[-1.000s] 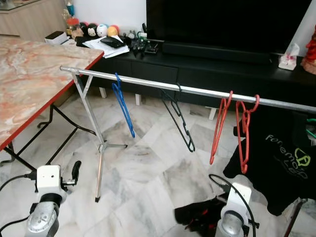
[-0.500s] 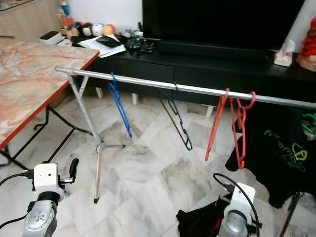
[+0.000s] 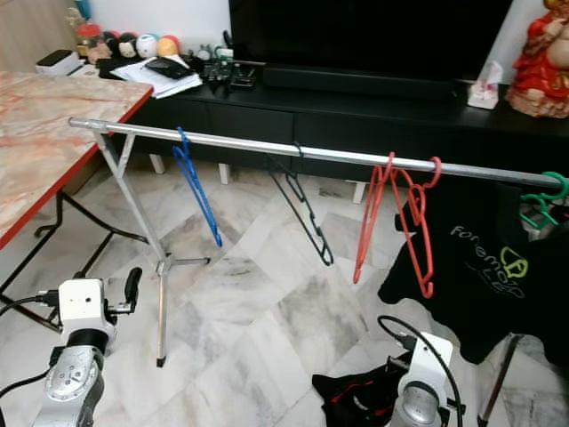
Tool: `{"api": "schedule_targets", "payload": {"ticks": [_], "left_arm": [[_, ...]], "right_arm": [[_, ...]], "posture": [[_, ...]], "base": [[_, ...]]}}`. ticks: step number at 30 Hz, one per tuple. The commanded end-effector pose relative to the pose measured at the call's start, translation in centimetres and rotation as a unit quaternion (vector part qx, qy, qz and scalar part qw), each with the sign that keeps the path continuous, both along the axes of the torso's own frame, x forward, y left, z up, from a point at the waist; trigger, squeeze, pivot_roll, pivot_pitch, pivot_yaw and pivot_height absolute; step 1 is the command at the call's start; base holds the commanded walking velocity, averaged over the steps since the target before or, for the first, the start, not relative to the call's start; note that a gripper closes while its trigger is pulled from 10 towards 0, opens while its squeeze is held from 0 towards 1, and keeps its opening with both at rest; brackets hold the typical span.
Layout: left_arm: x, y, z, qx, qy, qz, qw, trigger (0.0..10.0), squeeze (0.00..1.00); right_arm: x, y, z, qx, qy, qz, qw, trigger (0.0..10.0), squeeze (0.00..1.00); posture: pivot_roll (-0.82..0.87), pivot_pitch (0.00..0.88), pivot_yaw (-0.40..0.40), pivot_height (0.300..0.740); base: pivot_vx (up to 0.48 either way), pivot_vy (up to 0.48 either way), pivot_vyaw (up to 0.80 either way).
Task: Hang hanger
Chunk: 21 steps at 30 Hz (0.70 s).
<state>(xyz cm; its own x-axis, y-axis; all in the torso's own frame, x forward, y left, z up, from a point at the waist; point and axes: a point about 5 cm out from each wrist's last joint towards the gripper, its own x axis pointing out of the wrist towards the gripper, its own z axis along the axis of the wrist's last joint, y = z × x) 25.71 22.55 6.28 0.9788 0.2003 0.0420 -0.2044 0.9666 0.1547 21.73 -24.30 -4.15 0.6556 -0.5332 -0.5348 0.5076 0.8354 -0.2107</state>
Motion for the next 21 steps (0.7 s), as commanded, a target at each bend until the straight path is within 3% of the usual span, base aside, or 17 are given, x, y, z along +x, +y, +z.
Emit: {"api": "schedule_targets", "payload": {"ticks": [1,11,21], "left_arm": [[-0.05,0.19,0.26,0.006,-0.005,0.003,1.0,10.0,0.0],[-0.26,0.06,-0.06,0.005,0.0,0.003,1.0,10.0,0.0],[-0.05,0.48,0.84,0.012,-0.019,0.016,1.0,10.0,0.0]], "right_arm": [[0.21,0.21,-0.04,0.008,0.001,0.003,1.0,10.0,0.0],[0.89,0.7,0.23,0.018,-0.011,0.014,1.0,10.0,0.0],[1.05,1.1,0.23,0.02,-0.015,0.029,0.999,10.0,0.0]], "posture": [[-0.05,0.04,0.012,0.74],[-0.05,0.031,0.011,0.74],[-0.04,0.03,0.009,0.74]], "base": [[0.262,0.0,-0.66],[0.272,0.0,-0.72],[0.278,0.0,0.0]]}}
